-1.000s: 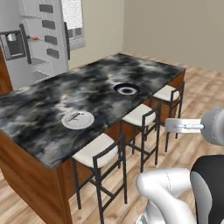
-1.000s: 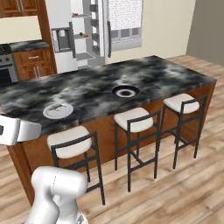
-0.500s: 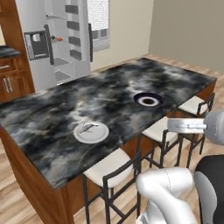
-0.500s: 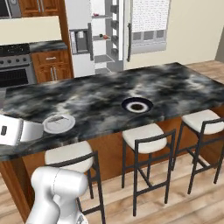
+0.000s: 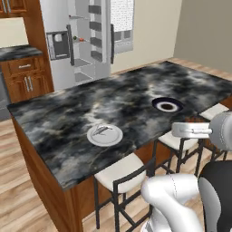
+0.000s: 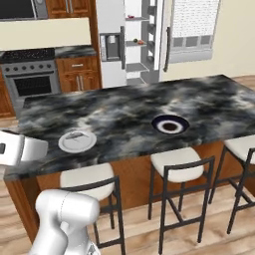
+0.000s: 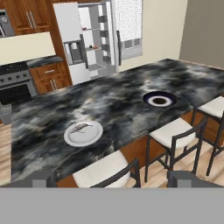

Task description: Transport the fish and squash to the fridge. Place the fish on the rack containing meat and place the squash on the rack containing the vegetable, ensuring meats and vegetables are on different racks.

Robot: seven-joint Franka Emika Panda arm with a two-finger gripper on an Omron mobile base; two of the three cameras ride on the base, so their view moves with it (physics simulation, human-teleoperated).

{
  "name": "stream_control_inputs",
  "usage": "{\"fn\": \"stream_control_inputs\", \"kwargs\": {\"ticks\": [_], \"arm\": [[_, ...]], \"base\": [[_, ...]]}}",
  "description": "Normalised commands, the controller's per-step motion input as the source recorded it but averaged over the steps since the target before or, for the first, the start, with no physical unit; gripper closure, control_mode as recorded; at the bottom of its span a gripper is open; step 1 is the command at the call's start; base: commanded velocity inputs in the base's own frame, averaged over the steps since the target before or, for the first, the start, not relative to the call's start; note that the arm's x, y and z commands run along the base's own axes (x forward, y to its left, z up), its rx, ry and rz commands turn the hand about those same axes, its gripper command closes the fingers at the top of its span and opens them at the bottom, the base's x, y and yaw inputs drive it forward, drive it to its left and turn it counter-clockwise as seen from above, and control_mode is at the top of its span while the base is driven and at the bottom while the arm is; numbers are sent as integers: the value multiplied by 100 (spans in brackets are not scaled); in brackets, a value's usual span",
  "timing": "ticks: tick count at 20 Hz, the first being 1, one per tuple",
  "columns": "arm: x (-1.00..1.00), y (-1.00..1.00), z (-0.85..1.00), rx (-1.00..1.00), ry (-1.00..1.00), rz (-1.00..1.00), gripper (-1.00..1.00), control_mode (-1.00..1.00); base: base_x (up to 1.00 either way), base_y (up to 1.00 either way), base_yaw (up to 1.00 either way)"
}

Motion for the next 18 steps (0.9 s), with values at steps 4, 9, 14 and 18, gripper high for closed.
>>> {"fn": "stream_control_inputs", "kwargs": {"ticks": [4, 9, 14, 18], "arm": [[0, 0, 0, 0, 0, 0, -100, 100], [0, 0, 0, 0, 0, 0, -100, 100], [0, 0, 0, 0, 0, 0, -100, 100], [50, 0, -11, 12, 17, 7, -100, -100]], "base": [[70, 2, 44], [73, 2, 41], [54, 0, 29], [50, 0, 7]]}}
